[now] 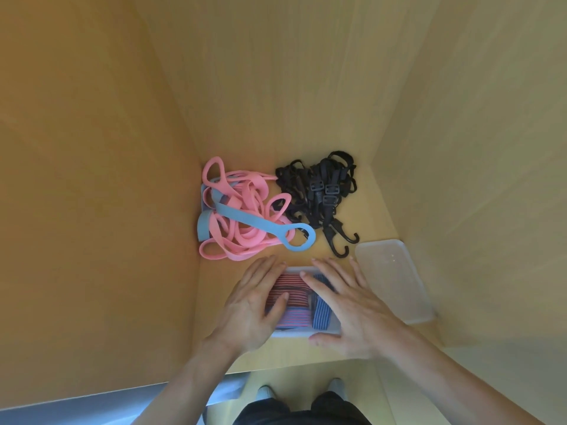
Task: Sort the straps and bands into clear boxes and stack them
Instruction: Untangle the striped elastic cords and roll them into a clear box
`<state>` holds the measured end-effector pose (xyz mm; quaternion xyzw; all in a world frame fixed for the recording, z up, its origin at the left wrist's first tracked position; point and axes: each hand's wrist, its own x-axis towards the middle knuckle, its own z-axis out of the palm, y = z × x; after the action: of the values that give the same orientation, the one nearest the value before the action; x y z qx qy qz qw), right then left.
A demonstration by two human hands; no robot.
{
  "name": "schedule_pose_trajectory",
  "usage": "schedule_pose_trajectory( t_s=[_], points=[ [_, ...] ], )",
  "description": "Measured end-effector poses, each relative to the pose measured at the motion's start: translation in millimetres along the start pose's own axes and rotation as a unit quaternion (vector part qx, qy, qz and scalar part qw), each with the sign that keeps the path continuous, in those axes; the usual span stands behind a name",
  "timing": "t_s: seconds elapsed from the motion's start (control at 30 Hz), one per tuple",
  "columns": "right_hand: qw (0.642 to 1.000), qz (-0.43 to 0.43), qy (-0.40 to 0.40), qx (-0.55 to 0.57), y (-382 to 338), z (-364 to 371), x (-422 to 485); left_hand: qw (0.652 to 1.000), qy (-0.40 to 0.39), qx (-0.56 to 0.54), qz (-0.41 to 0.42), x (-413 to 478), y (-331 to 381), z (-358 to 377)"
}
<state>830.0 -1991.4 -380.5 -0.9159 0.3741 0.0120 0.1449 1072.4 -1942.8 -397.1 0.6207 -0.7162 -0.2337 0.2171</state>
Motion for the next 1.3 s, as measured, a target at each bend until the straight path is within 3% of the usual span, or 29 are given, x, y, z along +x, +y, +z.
schedule_pose_trajectory(
  t_s=[0.17, 0.3, 0.37, 0.57, 0.77, 1.07, 1.3],
  points=[
    [0.998, -0.004, 0.057, 0.034, -14, -8, 3, 0.99, 0.045, -0.103, -0.091, -5, -1, -5],
    [0.995, 0.022, 0.078, 0.063, -20, -8, 2, 0.934, 0.09, -0.261, -0.225, -20, -2, -10],
    [0.991, 0.046, 0.081, 0.1, -22, -6, 2, 0.918, 0.091, -0.304, -0.239, -30, -3, -12],
    [0.958, 0.104, 0.127, 0.234, -24, -9, 4, 0.912, 0.062, -0.345, -0.212, -47, 2, -15],
    [0.905, 0.174, 0.113, 0.372, -27, -13, 3, 0.927, 0.058, -0.33, -0.17, -40, 13, -18],
    [0.891, 0.201, 0.092, 0.397, -32, -21, -1, 0.938, 0.078, -0.328, -0.083, -27, 13, -18],
    [0.893, 0.209, 0.094, 0.388, -33, -22, -3, 0.945, 0.113, -0.294, -0.087, -27, 8, -16]
  ],
)
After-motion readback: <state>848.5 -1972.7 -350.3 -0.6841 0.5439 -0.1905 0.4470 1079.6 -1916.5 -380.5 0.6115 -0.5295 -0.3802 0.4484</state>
